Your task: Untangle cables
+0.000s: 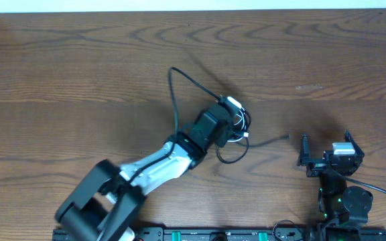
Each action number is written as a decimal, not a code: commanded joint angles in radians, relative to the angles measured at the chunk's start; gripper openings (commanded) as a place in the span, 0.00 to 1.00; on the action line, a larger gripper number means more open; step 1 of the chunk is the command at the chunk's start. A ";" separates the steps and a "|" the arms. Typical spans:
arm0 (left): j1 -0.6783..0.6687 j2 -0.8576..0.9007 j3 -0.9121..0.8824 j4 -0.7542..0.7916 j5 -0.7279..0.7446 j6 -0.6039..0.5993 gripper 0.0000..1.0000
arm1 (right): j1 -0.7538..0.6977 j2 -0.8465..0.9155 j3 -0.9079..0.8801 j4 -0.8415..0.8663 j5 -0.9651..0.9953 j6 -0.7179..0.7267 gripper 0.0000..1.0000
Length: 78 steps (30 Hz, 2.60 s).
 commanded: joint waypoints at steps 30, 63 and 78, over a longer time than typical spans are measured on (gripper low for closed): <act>0.406 -0.292 0.016 -0.048 0.843 -0.066 0.07 | 0.005 0.000 -0.005 0.000 -0.004 -0.006 0.99; 0.459 -0.408 0.016 -0.131 0.833 -0.048 0.07 | 0.005 0.000 -0.005 0.000 -0.004 -0.006 0.99; 0.459 -0.408 0.015 -0.147 0.833 -0.048 0.07 | 0.005 0.000 -0.005 0.085 -0.406 0.784 0.99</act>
